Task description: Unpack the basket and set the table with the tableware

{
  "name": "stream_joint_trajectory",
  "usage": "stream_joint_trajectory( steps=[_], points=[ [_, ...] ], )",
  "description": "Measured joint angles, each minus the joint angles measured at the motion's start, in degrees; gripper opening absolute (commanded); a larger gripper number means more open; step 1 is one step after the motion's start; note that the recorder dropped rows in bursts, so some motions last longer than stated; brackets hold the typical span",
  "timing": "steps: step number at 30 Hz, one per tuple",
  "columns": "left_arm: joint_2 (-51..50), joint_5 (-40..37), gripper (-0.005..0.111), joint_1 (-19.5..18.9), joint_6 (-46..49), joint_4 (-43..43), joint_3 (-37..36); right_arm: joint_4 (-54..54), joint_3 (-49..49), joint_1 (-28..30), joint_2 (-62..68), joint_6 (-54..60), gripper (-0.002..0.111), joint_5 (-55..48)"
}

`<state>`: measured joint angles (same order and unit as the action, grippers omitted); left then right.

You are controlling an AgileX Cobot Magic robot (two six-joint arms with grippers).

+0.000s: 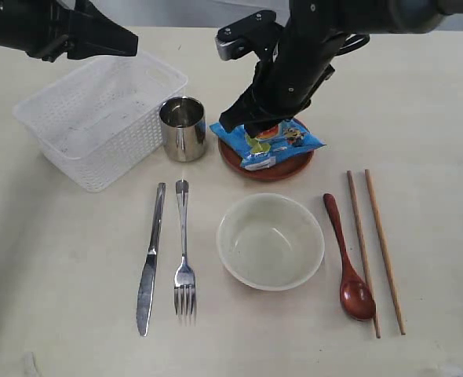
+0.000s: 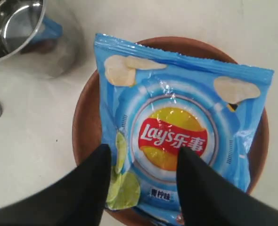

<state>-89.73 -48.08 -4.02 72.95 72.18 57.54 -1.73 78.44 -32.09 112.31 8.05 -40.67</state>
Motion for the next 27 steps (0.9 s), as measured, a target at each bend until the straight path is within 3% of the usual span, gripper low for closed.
stream_joint_trajectory(
  steps=[5, 12, 27],
  points=[
    [0.0, 0.0, 0.062, 0.0, 0.0, 0.0, 0.0, 1.7, 0.0, 0.0, -2.6, 0.2, 0.040, 0.4],
    [0.0, 0.0, 0.062, 0.0, 0.0, 0.0, 0.0, 3.6, 0.0, 0.1, -5.6, -0.2, -0.001, 2.4],
    [0.0, 0.0, 0.062, 0.0, 0.1, 0.0, -0.1, 1.7, 0.0, 2.4, 5.3, -2.0, 0.000, 4.1]
  ],
)
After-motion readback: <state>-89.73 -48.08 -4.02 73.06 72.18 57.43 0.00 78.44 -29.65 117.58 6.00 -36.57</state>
